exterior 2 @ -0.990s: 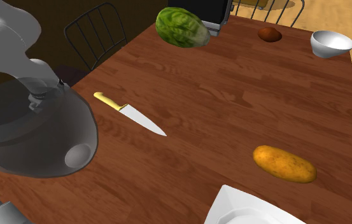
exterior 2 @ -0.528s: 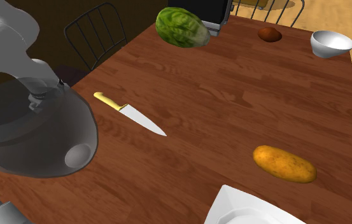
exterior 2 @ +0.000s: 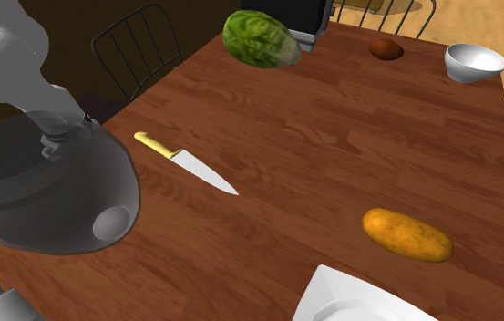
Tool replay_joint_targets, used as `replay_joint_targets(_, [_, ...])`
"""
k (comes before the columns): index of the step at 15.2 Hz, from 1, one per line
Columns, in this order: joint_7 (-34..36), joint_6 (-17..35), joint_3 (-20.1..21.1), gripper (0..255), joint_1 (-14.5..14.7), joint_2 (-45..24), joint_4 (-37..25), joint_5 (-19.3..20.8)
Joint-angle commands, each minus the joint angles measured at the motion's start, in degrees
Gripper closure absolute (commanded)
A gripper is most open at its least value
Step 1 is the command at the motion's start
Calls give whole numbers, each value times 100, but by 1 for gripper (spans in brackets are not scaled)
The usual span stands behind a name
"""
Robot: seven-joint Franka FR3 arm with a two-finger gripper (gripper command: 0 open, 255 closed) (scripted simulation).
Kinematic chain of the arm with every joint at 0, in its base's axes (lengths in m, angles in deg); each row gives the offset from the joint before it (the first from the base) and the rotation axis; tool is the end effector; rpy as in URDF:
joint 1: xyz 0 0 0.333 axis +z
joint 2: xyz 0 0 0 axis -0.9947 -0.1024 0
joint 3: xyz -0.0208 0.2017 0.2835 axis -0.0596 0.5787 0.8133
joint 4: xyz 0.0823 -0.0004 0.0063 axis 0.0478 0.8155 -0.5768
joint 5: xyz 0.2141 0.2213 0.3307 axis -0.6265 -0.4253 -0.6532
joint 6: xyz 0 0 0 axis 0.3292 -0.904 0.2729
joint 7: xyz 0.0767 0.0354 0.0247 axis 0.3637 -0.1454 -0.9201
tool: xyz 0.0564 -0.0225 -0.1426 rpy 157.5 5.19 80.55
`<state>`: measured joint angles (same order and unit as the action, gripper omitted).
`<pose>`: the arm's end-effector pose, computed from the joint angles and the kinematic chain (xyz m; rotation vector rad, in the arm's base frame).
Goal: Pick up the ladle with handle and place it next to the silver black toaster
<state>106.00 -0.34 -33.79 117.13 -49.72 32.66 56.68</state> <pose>0.2318 0.5690 0.6134 2.6061 0.6515 0.1433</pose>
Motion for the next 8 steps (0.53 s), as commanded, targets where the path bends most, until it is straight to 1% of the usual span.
replay_joint_targets(1, [120, 46, 6, 255, 68, -93, 18, 27])
replay_joint_targets(8, [218, 676, 4, 255, -174, 125, 807, -179])
